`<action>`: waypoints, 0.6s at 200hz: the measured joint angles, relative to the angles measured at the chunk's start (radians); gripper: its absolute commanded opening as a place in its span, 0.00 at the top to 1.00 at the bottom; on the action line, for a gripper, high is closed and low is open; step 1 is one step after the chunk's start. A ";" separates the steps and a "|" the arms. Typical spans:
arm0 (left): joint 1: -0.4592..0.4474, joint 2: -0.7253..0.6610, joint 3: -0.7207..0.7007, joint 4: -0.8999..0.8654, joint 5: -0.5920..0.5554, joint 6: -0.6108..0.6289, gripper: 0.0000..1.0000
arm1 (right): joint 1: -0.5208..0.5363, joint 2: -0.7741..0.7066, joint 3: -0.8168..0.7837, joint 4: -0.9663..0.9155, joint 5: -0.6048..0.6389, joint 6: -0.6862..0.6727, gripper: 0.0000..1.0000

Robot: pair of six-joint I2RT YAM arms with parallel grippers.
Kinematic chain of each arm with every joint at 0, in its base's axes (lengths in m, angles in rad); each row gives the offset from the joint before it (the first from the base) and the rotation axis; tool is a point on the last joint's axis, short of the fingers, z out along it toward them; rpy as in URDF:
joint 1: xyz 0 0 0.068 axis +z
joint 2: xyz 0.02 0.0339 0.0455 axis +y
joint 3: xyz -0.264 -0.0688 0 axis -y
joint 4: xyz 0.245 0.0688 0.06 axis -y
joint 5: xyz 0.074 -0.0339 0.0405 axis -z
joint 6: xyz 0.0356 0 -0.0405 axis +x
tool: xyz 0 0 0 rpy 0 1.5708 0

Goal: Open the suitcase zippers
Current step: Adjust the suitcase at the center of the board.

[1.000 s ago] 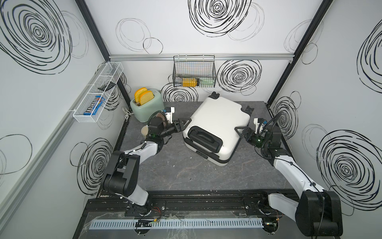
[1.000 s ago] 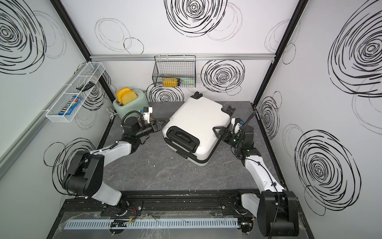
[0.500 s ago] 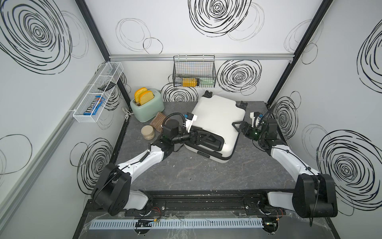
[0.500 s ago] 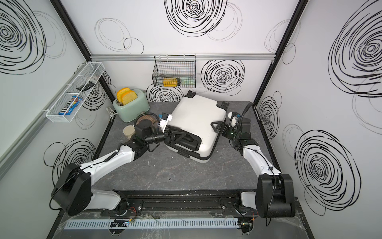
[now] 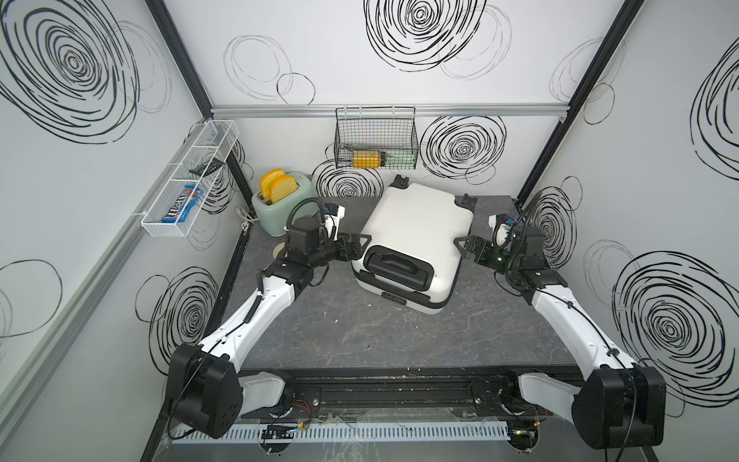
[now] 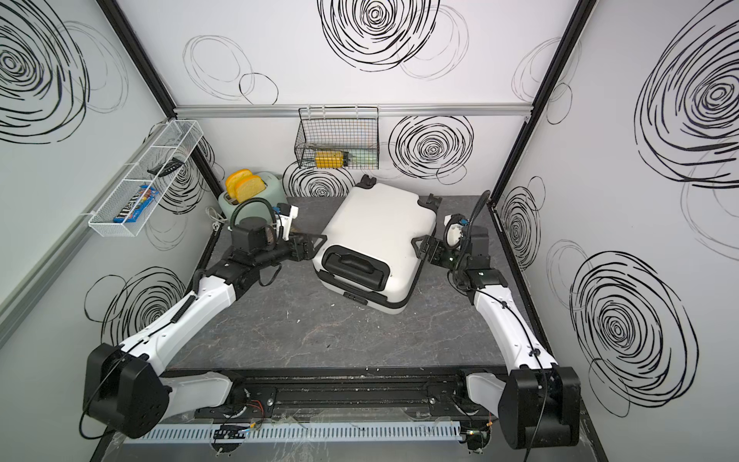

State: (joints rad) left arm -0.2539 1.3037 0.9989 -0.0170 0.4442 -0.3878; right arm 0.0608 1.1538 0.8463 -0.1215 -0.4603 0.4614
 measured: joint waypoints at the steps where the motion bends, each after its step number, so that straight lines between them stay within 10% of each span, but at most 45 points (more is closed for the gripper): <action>1: 0.005 0.004 0.004 -0.002 0.000 0.000 0.08 | 0.000 0.000 0.000 0.000 0.000 0.000 0.00; 120: -0.002 0.242 0.092 -0.031 0.177 0.022 0.08 | -0.007 0.175 0.060 0.036 -0.155 -0.014 0.02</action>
State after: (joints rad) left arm -0.2558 1.5455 1.0904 -0.0483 0.6212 -0.3660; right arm 0.0536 1.3293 0.9062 -0.0853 -0.6151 0.4473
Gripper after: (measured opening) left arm 0.920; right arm 0.979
